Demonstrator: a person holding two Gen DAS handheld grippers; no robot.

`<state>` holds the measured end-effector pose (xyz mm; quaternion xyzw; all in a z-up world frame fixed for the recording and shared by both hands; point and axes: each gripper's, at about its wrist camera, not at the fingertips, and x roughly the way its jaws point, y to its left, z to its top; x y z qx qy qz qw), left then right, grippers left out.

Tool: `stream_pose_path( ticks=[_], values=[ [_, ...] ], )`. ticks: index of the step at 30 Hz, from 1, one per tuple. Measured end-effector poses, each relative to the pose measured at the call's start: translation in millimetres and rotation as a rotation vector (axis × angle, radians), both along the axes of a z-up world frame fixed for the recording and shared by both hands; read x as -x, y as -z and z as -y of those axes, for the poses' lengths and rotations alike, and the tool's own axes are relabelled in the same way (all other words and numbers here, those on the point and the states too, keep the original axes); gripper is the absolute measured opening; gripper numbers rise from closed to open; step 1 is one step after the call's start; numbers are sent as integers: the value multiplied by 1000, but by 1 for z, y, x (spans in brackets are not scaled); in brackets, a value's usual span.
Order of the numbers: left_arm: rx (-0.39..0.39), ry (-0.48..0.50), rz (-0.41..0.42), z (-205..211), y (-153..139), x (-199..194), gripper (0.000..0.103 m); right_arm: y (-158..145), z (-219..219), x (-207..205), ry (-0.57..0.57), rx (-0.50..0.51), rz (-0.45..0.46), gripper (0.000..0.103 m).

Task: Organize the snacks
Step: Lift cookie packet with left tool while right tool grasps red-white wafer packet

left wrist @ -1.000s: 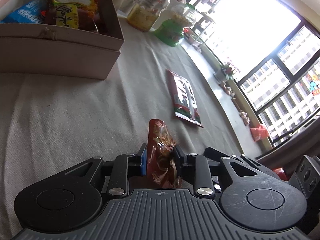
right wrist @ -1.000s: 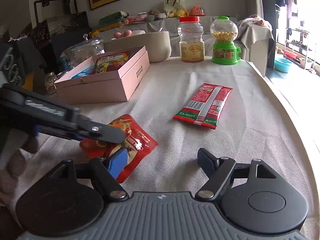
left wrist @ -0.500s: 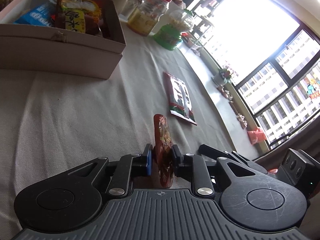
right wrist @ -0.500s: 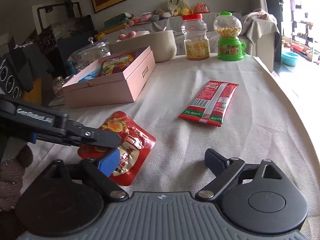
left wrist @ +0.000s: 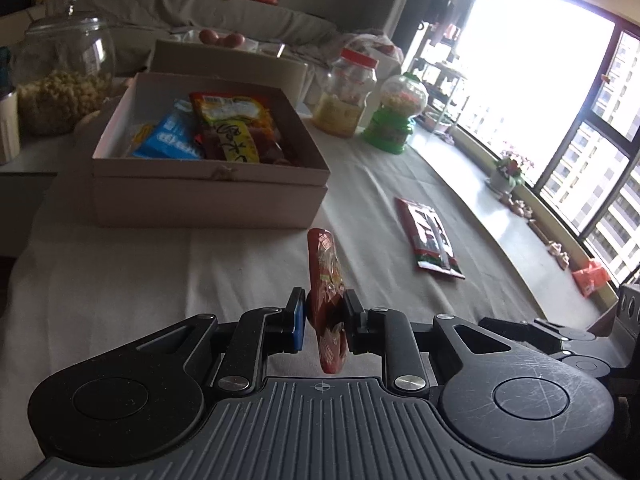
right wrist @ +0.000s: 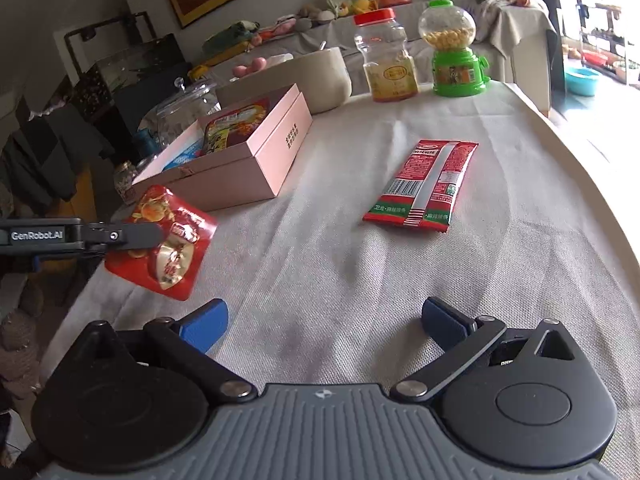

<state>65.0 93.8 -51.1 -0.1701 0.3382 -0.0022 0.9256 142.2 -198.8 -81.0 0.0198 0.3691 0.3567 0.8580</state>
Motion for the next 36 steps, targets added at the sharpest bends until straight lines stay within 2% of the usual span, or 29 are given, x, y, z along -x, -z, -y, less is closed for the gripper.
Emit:
stream_pose_path(
  ticks=[2,5,7,12,16,17,18,19,23,29,36],
  values=[
    [12,12,-20,2,9,-2,25,0,-8,4,-15,60,29,103],
    [42,-2,-9,0,13,-4,23,-2,-24,6,-81,187,74,103],
    [67,-11,-16,-4,16,-5,24,-8,-28,1,-68,192,80,98],
    [90,-47,-41,-11,23,-6,27,-30,-37,-46,183,164,142,97],
    [105,-51,-49,-14,23,-5,26,-14,-61,-105,280,233,93,97],
    [105,-50,-50,-14,23,-5,26,-7,-67,-115,299,271,96,96],
    [104,-49,-51,-14,23,-4,26,-1,-72,-123,313,304,92,90],
    [103,-46,-51,-14,23,-4,26,3,-72,-126,316,287,83,90],
    [111,-46,-51,-15,23,-4,27,-3,-67,-114,255,259,84,57],
    [117,-47,-48,-17,23,-3,27,-17,-54,-67,109,239,75,53],
    [190,-30,-17,-25,22,13,24,-36,-31,-9,-25,200,31,53]
  ],
)
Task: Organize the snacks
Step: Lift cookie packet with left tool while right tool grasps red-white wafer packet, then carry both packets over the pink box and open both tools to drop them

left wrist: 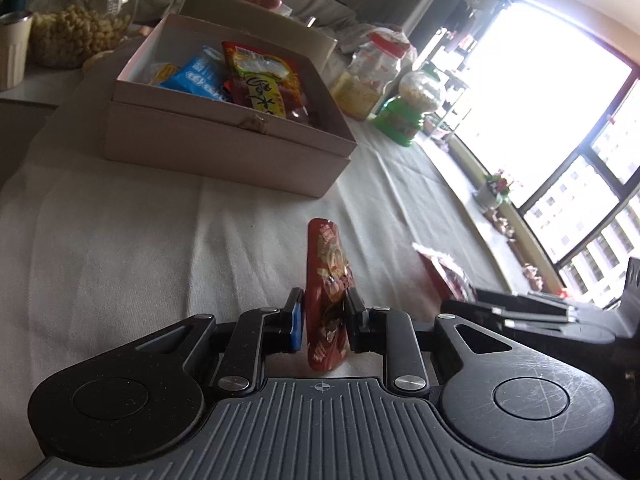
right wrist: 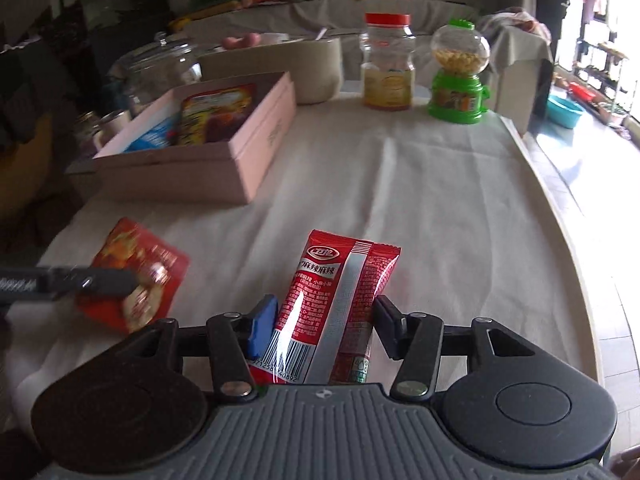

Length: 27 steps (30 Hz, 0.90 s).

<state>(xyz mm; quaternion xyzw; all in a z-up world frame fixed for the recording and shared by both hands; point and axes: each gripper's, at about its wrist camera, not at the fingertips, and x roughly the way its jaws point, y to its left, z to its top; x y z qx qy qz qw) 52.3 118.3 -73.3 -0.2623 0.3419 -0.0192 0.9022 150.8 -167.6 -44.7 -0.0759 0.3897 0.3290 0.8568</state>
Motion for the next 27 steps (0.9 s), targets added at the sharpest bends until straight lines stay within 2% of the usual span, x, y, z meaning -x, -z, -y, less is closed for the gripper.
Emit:
stream_pose_path(
  ticks=[5,9,12,15,19,24,26,27],
  values=[
    [42,4,110,-8,-25,28,23,-30,-2,25,-79,-9,71,52],
    [8,-47,246,-38,-78,38,23,-78,-15,32,-144,-74,189,52],
    [-35,-100,328,-65,-119,31,23,-120,-36,27,-189,-122,282,52],
    [-27,-181,337,-97,-137,6,23,-156,-67,8,-213,-157,323,52],
    [102,-218,277,-137,-125,-46,24,-188,-117,-31,-201,-154,321,53],
    [258,-173,178,-169,-71,-109,24,-189,-177,-67,-175,-64,325,53],
    [268,-157,109,-178,-48,-131,24,-182,-198,-80,-177,-25,309,53],
    [245,-181,82,-182,-40,-136,25,-178,-208,-87,-175,-7,292,53]
  ],
)
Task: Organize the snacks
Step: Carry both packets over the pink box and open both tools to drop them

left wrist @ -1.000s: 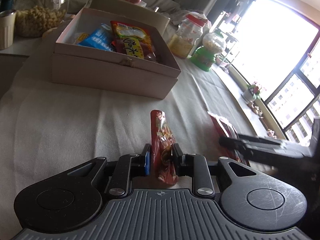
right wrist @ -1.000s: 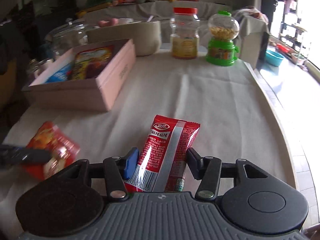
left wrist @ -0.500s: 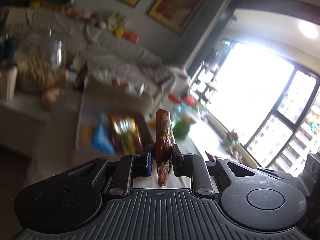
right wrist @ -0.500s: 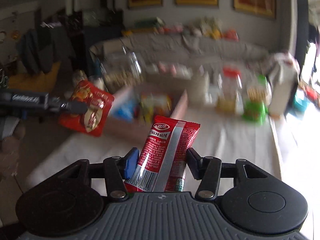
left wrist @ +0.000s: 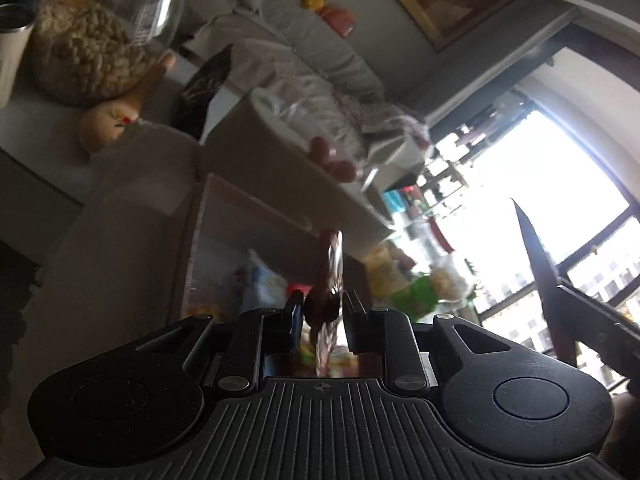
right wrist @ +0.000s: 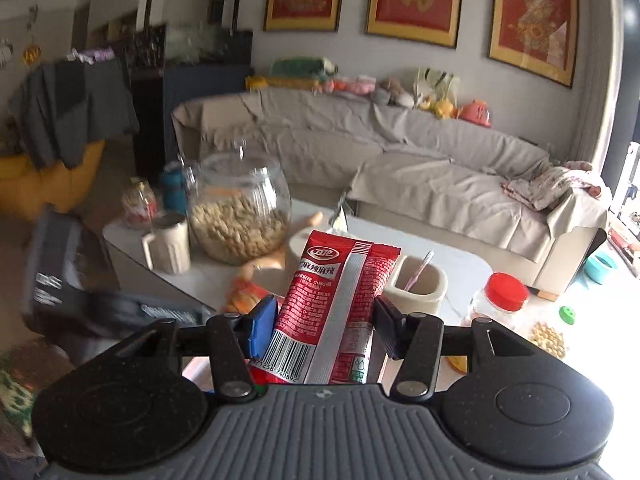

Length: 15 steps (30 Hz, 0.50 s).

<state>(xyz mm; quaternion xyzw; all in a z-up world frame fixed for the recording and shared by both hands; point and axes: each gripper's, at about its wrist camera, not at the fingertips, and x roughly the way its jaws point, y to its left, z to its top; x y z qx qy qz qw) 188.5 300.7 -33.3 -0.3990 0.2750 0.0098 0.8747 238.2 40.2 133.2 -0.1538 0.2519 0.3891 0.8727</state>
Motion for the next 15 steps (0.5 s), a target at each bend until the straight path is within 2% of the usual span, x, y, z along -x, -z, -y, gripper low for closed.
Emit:
stream_pose_path(
  ticks=[2,4,6,11,13,15],
  values=[
    [-35,-42,5,-9,4,3,29,10,-17,-14,-2,25,-48,53],
    [-25,-57,79,-20,-1,17,29,22,-32,-25,-10,39,-103,53],
    [-50,-92,122,-25,-12,34,29,40,-46,-39,-12,61,-170,53],
    [-277,-149,121,-6,-31,76,29,98,-63,-71,33,86,-384,53],
    [-323,-146,137,8,-34,91,29,116,-66,-79,45,83,-417,53],
    [-363,-138,150,23,-38,105,29,120,-59,-81,66,50,-409,54]
  ],
)
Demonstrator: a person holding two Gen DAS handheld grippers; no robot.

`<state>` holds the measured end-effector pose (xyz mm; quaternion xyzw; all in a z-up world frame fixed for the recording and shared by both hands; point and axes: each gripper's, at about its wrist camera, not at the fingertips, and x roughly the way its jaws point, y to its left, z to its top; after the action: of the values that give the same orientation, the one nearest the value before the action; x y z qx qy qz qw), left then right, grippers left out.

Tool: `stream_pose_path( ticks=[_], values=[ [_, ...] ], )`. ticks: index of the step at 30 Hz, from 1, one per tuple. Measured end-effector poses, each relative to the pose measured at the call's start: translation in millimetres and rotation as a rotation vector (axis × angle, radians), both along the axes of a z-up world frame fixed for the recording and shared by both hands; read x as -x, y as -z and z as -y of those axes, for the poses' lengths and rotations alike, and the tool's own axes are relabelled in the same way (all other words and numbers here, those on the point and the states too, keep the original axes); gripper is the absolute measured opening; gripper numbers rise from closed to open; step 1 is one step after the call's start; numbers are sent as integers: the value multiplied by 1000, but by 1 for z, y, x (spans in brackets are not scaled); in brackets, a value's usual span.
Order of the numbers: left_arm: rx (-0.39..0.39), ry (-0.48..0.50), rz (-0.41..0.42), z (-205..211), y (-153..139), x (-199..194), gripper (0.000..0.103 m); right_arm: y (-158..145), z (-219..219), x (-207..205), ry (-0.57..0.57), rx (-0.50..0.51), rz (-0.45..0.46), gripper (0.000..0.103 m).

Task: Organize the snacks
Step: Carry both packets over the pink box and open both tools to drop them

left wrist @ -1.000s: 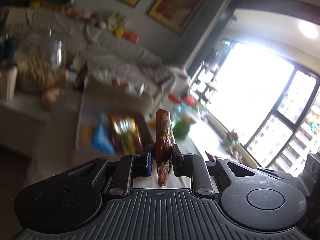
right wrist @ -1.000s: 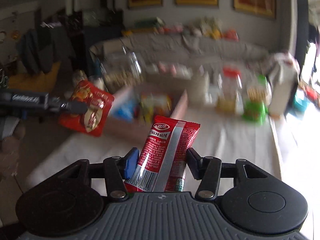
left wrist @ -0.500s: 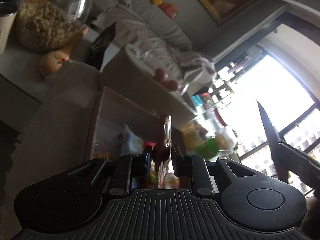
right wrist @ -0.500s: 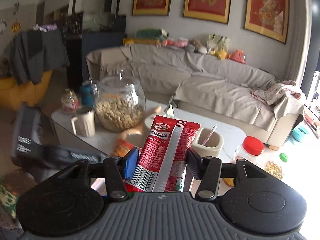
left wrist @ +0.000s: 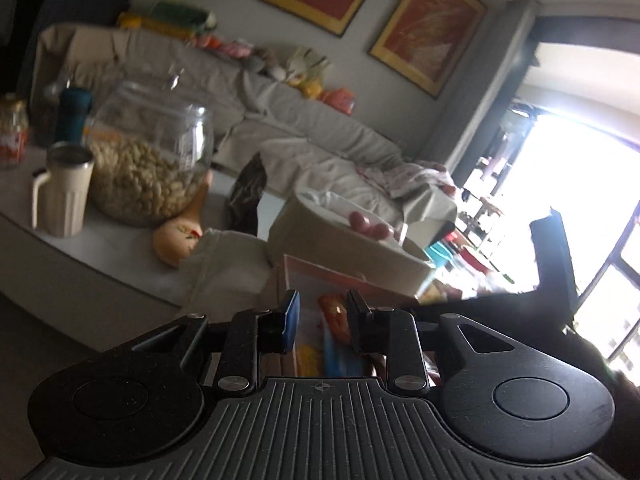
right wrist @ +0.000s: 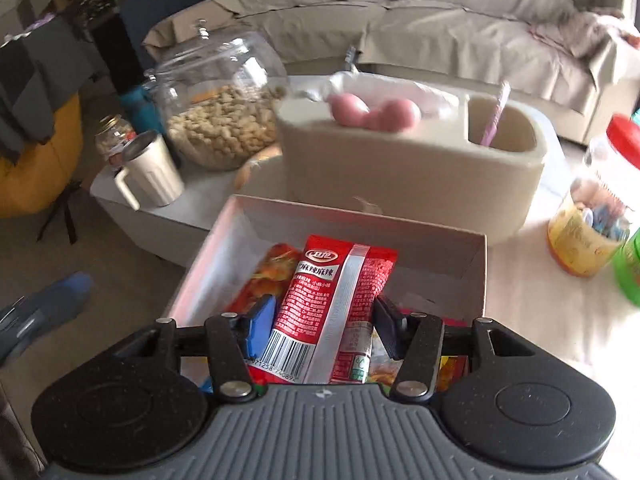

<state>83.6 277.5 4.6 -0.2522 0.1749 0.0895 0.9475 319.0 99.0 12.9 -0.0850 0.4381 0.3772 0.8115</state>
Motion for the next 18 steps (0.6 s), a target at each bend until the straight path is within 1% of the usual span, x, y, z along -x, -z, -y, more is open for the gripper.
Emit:
stream_pose_path(
  ticks=[1,2,3,5,6,8,9,12,14,15,16,18],
  values=[
    [-23,2,4,8,-2,8,29,-2,7,1,7,-31,10,55],
    [-45,-1,5,15,-4,13,29,-7,17,3,11,-66,24,60],
    [-69,-7,4,23,-6,18,29,-14,25,7,13,-98,46,68],
    [-123,-24,0,42,-11,28,29,-31,46,18,34,-156,107,71],
    [-137,-32,-3,51,-13,33,29,-40,58,27,49,-179,131,73],
    [-155,-33,-14,68,-19,44,29,-55,82,52,68,-207,160,77],
    [-171,-30,-23,77,-23,50,28,-61,95,67,69,-217,171,77],
    [-232,-41,-55,111,-33,70,25,-69,136,123,53,-221,205,78],
    [-230,-23,-83,130,-36,83,23,-70,158,159,43,-212,234,83],
    [-214,-5,-100,139,-37,92,20,-68,168,176,37,-205,247,84],
    [-203,7,-120,148,-38,99,19,-66,178,192,34,-202,257,84],
    [-205,26,-165,168,-41,111,18,-62,195,216,47,-205,247,85]
  ],
)
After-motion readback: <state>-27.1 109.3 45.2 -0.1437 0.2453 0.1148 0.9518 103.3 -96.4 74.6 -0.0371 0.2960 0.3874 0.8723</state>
